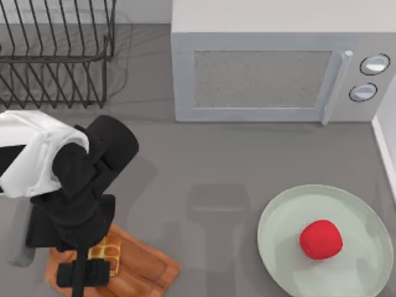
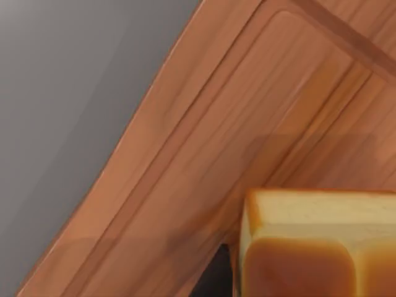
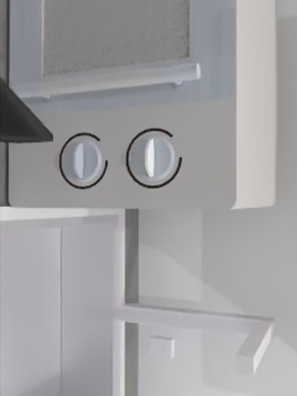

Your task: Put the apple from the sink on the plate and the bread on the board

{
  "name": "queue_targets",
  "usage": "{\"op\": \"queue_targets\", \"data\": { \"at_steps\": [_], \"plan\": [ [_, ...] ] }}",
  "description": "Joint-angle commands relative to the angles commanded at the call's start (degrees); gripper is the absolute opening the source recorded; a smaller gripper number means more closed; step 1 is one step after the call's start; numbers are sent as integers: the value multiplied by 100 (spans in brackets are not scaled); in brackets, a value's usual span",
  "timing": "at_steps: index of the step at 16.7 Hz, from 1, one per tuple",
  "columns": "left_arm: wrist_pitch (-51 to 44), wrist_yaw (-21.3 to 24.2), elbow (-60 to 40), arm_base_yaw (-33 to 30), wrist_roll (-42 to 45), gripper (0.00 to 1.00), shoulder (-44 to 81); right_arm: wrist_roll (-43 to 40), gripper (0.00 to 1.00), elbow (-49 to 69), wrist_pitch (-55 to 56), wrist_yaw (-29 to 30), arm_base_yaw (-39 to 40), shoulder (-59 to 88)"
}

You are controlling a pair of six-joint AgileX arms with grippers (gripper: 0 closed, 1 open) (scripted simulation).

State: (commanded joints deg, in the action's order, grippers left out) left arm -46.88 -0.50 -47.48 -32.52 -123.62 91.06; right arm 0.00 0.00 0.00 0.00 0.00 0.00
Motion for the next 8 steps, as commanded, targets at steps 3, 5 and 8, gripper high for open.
{"op": "queue_targets", "data": {
  "at_steps": [3, 5, 8],
  "plan": [
    [0, 0, 0, 0, 0, 53, 0, 0, 100, 0, 0, 0, 0, 0],
    [0, 0, 0, 0, 0, 68, 0, 0, 100, 0, 0, 0, 0, 0],
    [0, 0, 0, 0, 0, 90, 0, 0, 100, 0, 0, 0, 0, 0]
  ]
}}
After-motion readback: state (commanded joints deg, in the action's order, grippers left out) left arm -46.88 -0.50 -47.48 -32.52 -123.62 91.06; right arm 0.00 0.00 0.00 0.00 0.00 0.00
